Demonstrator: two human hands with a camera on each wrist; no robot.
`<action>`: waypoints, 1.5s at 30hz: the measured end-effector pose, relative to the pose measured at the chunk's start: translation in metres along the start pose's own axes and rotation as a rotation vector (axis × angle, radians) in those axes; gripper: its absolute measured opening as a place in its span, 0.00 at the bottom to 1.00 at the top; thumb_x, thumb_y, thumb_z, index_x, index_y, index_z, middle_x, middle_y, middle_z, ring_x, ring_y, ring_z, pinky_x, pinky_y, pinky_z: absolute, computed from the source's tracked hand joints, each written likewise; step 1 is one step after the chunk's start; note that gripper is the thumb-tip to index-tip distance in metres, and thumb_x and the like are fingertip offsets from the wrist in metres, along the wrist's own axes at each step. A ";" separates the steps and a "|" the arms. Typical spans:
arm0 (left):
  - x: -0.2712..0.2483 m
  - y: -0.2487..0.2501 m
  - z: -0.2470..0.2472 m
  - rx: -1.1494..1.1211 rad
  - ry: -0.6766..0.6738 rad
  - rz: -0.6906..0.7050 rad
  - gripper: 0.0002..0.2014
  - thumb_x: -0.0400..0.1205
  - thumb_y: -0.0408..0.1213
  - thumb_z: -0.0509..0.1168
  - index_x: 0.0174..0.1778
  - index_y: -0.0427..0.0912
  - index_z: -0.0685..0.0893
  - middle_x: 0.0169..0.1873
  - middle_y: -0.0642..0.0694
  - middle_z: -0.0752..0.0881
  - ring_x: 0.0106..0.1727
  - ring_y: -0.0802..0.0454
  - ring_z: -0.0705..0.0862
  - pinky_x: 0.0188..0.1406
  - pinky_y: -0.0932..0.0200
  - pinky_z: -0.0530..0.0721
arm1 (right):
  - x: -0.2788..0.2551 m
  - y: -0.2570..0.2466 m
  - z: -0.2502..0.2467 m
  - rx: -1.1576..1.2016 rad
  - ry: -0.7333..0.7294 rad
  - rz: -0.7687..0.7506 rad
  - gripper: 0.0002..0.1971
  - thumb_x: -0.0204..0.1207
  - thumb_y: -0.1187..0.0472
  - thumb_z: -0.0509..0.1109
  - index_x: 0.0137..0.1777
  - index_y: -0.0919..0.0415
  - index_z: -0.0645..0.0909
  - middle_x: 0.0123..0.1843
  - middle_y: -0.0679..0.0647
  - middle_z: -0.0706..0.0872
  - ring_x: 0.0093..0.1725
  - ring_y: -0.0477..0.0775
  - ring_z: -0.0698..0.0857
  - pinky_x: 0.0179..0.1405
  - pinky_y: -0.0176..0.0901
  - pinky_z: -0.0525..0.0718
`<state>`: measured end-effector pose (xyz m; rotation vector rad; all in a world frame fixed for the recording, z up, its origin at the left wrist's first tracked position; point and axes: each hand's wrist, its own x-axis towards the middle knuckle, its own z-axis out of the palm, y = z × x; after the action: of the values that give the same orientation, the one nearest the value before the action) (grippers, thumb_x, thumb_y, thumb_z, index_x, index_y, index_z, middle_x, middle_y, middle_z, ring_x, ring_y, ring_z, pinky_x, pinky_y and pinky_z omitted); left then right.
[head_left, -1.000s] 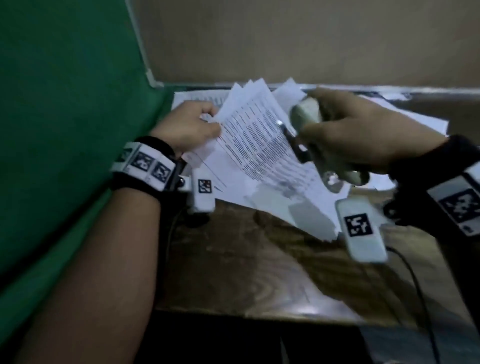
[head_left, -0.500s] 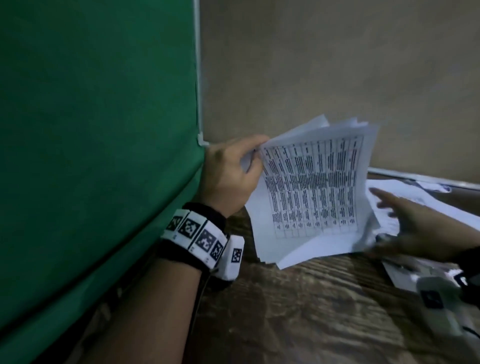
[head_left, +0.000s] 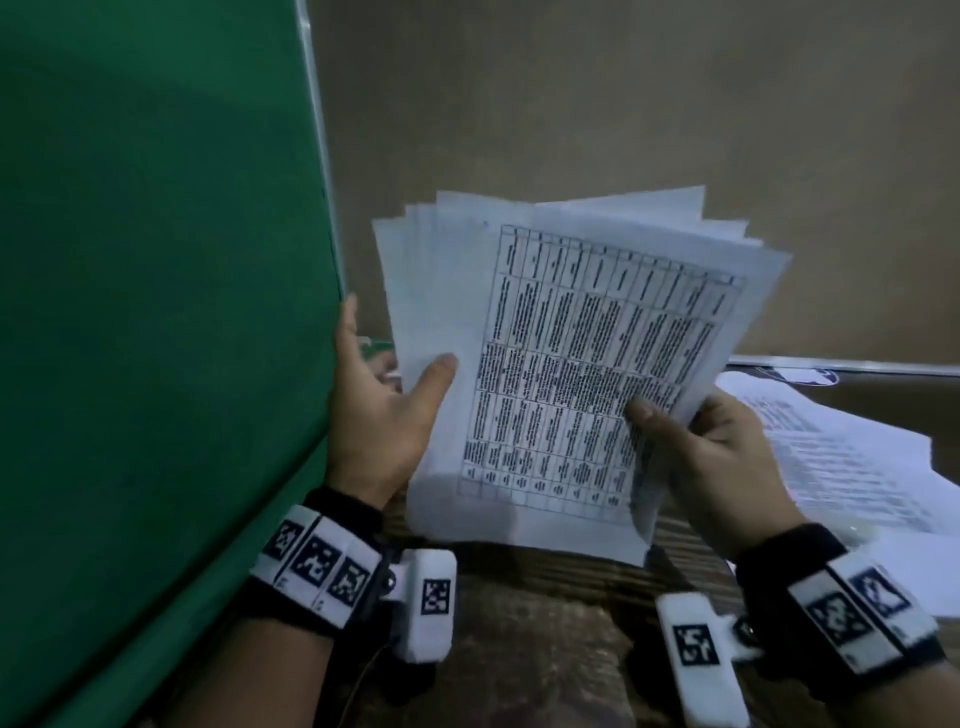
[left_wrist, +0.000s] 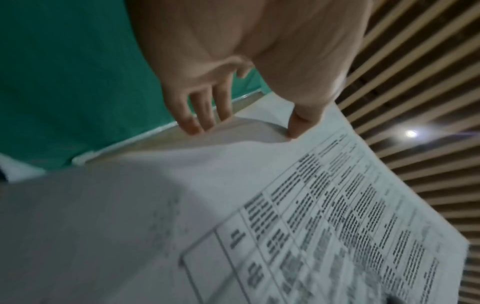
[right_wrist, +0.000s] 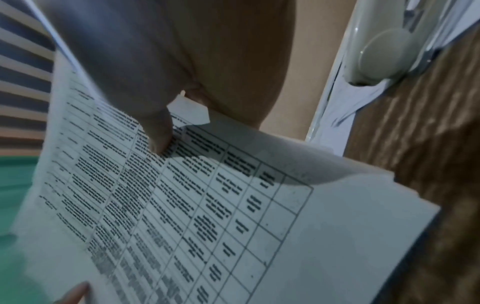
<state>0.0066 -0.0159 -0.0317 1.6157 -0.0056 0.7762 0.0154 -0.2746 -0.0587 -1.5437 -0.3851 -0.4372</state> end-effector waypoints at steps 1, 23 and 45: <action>0.000 -0.004 0.004 -0.064 -0.046 -0.032 0.37 0.82 0.33 0.75 0.86 0.51 0.66 0.62 0.49 0.88 0.55 0.60 0.89 0.64 0.43 0.88 | -0.002 -0.001 0.000 -0.006 -0.008 -0.032 0.13 0.74 0.57 0.75 0.53 0.65 0.88 0.49 0.54 0.95 0.49 0.54 0.93 0.48 0.49 0.92; -0.022 -0.007 0.027 0.039 -0.174 0.184 0.16 0.90 0.40 0.62 0.73 0.43 0.73 0.62 0.58 0.86 0.60 0.65 0.85 0.68 0.53 0.82 | -0.010 -0.007 0.003 -0.087 0.043 -0.204 0.10 0.80 0.52 0.70 0.58 0.48 0.75 0.51 0.53 0.92 0.50 0.52 0.91 0.48 0.48 0.92; -0.006 -0.017 0.017 -0.157 -0.209 -0.178 0.10 0.82 0.22 0.71 0.51 0.41 0.89 0.49 0.42 0.95 0.52 0.44 0.94 0.61 0.40 0.90 | -0.004 0.004 -0.014 -0.196 0.044 0.094 0.06 0.88 0.63 0.67 0.58 0.54 0.84 0.48 0.57 0.93 0.49 0.66 0.90 0.50 0.63 0.91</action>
<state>0.0175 -0.0301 -0.0490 1.5181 -0.0694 0.4566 0.0137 -0.2883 -0.0637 -1.7315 -0.2399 -0.4452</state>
